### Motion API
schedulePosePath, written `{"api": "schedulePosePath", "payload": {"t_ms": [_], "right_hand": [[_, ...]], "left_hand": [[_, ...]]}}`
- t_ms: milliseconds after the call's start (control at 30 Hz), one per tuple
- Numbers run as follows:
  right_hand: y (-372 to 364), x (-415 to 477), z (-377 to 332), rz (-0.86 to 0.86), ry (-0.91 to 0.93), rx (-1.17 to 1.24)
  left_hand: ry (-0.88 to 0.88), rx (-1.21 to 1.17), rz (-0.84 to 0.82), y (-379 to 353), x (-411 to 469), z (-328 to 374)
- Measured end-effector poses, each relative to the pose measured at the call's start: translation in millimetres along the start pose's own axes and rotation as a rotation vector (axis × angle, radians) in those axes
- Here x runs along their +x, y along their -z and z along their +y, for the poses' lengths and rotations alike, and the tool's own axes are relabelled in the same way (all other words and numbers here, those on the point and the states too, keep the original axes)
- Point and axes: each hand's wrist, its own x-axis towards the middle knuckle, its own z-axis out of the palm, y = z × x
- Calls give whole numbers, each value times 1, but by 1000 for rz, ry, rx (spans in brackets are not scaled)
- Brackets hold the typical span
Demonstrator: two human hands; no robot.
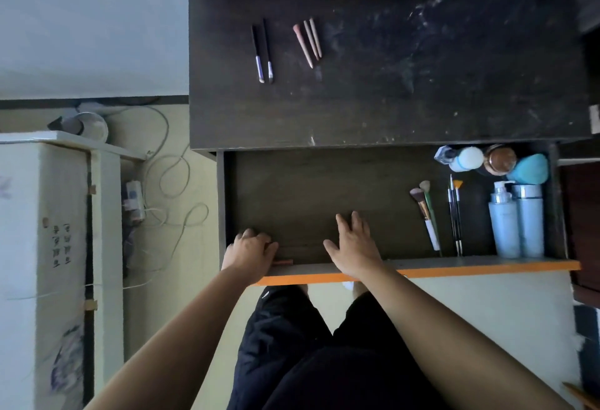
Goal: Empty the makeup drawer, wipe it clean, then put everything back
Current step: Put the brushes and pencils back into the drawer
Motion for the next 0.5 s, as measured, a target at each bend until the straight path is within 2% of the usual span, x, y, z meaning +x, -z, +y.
{"api": "schedulePosePath", "payload": {"t_ms": [67,200,267,367,500], "right_hand": [[21,-2,1,100,-4,30],[75,-2,-7,349,-15,157],[104,1,-14,448,-8,228],[143,9,-30,536,27,287],[188,33,-56,576,78,310]], "left_hand": [[-28,-4,111,16,-3,5],[-186,-65,439,65,-5,21],[-236,-121,540,94,-1,28],[-234,-202,606,138,12,39],[-101,-392,596,190,39,60]]}}
